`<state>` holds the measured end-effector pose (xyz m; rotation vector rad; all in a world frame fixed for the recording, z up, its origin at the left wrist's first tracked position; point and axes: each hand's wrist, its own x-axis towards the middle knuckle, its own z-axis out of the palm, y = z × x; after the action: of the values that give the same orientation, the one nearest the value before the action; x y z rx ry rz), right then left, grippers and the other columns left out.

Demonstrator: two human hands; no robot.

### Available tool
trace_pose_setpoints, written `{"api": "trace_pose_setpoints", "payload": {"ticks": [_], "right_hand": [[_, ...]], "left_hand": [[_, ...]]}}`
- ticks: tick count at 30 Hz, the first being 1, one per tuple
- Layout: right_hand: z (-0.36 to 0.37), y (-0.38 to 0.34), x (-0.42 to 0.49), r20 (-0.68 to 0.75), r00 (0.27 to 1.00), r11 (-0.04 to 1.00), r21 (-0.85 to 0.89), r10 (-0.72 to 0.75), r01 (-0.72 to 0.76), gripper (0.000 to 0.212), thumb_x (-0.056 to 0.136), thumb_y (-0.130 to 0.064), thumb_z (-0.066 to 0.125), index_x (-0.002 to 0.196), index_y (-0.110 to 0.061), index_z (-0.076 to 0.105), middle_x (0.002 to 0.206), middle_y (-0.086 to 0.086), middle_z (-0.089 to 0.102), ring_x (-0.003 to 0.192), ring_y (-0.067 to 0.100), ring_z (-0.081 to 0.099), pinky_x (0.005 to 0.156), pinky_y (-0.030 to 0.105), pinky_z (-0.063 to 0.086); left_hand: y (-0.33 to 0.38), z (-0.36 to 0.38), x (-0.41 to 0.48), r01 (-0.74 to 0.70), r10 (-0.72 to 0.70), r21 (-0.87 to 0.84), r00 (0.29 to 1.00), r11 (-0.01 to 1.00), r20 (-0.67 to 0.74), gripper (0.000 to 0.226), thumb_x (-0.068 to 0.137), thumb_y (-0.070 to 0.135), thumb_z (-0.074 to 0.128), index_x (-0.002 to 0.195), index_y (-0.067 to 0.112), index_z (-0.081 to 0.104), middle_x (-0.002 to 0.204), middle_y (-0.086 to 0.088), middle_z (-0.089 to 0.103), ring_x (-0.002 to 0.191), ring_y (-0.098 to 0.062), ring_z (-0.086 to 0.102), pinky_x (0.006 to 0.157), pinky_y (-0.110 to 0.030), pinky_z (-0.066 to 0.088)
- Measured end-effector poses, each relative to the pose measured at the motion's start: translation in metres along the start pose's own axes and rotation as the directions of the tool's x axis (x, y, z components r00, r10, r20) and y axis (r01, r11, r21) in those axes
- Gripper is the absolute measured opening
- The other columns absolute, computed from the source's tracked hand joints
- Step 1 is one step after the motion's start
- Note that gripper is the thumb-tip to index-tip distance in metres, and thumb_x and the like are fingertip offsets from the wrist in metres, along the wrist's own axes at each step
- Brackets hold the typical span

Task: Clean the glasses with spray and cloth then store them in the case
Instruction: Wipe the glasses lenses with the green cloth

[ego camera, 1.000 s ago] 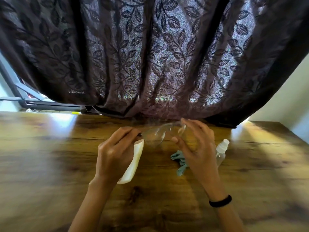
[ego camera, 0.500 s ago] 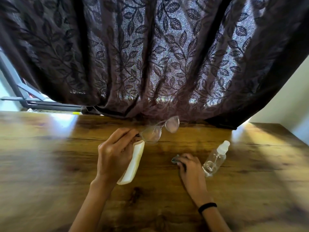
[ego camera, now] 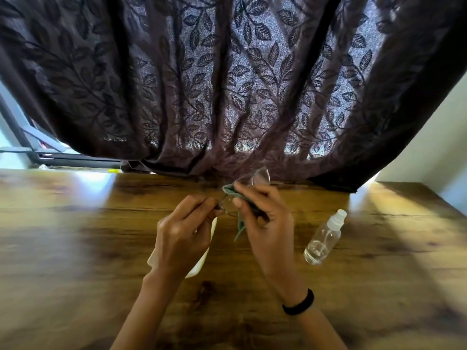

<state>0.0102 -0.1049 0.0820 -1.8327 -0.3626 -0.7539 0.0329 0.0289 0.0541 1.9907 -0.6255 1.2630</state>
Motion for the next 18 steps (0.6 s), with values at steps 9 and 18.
{"api": "trace_pose_setpoints", "payload": {"ticks": [9,18], "right_hand": [[0.000,0.008,-0.014,0.063,0.985,0.972,-0.160,-0.162,0.170,0.024,0.089,-0.020,0.054,0.109,-0.011,0.066,0.102,0.006,0.059,0.088,0.019,0.059,0.067,0.033,0.053],[-0.009,0.004,0.007,-0.001,0.985,0.975,-0.145,-0.170,0.168,0.020,0.086,-0.007,0.060,0.105,-0.006,0.067,0.092,0.006,0.059,0.082,0.017,0.059,0.066,0.029,0.053]], "left_hand": [[0.002,-0.001,0.001,0.028,-0.028,-0.025,0.999,0.999,-0.018,0.034,0.093,0.017,0.048,0.083,-0.007,0.070,0.077,-0.014,0.067,0.074,-0.011,0.055,0.068,-0.011,0.044],[0.005,-0.003,0.005,0.017,-0.022,-0.064,0.997,0.998,-0.078,0.028,0.090,0.014,0.053,0.084,-0.007,0.069,0.080,-0.009,0.065,0.075,-0.009,0.057,0.072,-0.009,0.045]]}}
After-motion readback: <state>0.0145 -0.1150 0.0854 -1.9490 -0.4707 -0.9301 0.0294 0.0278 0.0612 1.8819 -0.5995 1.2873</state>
